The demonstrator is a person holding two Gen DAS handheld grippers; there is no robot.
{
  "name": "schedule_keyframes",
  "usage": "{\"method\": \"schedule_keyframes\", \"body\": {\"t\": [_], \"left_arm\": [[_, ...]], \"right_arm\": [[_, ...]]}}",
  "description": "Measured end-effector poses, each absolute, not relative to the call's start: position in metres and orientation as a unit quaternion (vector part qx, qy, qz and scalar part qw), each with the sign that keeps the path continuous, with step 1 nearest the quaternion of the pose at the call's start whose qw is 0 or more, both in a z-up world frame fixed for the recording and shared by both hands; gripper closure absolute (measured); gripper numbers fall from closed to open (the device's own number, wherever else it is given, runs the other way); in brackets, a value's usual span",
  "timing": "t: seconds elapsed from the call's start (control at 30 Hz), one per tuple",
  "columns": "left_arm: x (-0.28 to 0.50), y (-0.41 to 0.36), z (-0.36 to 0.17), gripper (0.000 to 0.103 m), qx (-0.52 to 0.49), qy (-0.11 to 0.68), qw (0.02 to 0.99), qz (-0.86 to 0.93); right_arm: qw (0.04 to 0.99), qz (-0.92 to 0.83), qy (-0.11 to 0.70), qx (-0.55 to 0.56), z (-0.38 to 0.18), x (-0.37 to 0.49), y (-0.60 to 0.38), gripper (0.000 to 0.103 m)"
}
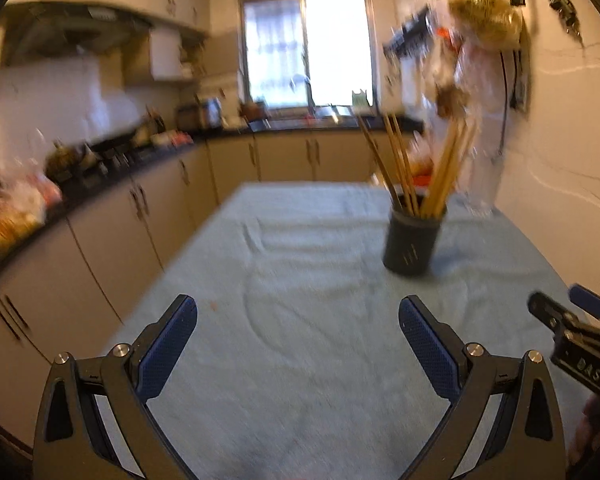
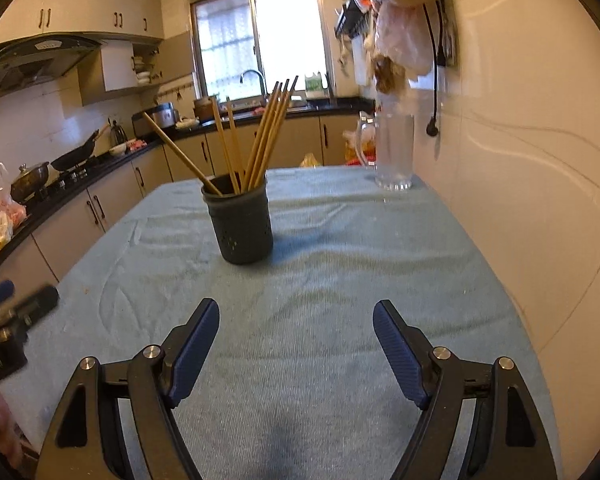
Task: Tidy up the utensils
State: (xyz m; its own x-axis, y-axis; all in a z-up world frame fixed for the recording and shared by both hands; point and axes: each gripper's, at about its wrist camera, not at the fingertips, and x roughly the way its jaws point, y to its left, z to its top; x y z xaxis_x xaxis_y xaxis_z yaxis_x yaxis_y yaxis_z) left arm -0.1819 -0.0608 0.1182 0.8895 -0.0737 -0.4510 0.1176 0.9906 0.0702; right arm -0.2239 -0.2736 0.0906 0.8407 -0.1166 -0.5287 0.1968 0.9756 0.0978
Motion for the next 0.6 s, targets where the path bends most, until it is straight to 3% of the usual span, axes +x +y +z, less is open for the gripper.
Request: {"method": "schedule_keyframes", "body": {"t": [0.17,0.6], "left_arm": [[-0.196,-0.063,0.139,0.003,0.070,0.154,0.986,-0.012],[-0.212,-0.074,0.145,0.003,0.063,0.138,0.988,-0.027]], "right_arm": [[0.968,-0.096,0.228,0.052,0.102,-0.235,-0.274,0.019],[0.982,-0.115,0.147,0.028,0.119,-0.269,-0.278,0.015]]}}
